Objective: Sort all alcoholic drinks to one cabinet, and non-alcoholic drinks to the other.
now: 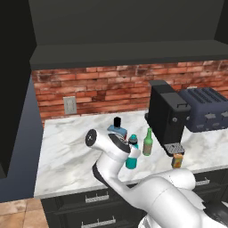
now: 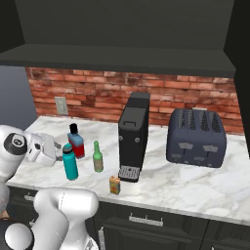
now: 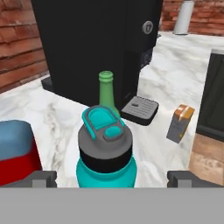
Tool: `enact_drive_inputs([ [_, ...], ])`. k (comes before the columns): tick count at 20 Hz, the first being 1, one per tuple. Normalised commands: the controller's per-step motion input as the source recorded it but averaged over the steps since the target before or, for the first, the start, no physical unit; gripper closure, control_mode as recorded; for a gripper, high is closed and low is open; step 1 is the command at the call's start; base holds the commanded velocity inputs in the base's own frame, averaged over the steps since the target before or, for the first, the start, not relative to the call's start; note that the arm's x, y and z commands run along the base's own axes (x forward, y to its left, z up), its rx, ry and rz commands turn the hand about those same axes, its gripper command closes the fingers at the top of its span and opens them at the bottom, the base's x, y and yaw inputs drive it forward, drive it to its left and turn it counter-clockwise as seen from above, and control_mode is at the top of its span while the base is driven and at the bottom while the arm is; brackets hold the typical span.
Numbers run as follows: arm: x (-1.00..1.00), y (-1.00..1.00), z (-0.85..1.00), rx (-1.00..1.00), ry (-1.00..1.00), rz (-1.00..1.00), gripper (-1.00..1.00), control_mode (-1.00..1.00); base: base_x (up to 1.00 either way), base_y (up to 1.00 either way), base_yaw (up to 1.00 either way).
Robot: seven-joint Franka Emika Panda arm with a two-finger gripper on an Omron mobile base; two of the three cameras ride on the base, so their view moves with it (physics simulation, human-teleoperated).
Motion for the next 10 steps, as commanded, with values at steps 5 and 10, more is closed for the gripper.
enact_drive_inputs([
  [5,0.1,-0.08,-0.05,0.0,0.0,0.0,-1.0,-1.0,0.0,0.0,0.0],
  [10,0.12,-0.03,-0.1,-0.01,0.01,0.0,-1.0,-1.0,0.0,0.0,0.0],
])
